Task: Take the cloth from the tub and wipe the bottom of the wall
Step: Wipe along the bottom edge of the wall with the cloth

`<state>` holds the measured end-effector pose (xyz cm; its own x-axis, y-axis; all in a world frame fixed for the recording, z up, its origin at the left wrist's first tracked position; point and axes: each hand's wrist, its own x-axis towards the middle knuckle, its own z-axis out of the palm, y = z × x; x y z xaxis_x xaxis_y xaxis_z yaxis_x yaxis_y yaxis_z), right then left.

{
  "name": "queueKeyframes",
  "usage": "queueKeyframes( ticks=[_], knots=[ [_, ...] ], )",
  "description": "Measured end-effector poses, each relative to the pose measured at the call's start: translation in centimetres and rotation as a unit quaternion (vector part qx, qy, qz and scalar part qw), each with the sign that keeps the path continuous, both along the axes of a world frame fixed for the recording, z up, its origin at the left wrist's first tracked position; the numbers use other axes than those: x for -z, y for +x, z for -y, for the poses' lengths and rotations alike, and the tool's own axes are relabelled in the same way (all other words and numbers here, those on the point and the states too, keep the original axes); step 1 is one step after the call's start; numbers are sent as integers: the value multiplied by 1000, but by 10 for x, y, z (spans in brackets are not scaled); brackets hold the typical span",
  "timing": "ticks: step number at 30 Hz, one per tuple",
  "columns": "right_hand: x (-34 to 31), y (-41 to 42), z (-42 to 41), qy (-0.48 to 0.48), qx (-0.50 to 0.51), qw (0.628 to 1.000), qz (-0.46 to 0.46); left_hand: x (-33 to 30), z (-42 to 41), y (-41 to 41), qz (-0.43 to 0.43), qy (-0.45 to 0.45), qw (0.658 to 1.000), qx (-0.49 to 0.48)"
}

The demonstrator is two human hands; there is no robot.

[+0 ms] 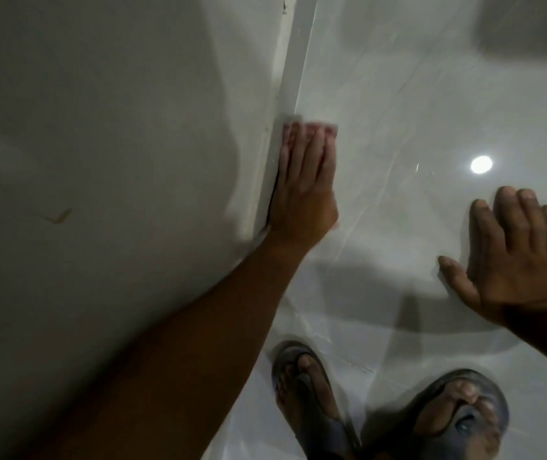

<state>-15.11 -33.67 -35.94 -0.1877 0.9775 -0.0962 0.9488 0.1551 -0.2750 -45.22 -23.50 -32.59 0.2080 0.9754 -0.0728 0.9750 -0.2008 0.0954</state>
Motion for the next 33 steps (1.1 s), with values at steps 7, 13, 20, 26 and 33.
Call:
queueKeyframes(
  ticks=[7,13,20,26,33],
  knots=[
    [-15,-5,-2,3,-15,1000,-7,-4,-44,4,15,-9,1000,7],
    [-25,-5,-6,-63,-44,996,44,-6,120,-30,13,-28,999,-26],
    [-15,-3,-2,-9,-25,1000,-6,-5,157,-45,-14,-65,998,3],
    [-1,1,0,15,-2,1000,-9,-1,11,-8,29,18,999,22],
    [-4,-2,1,19,5,1000,-20,-13,-140,28,-31,-70,997,27]
  ],
)
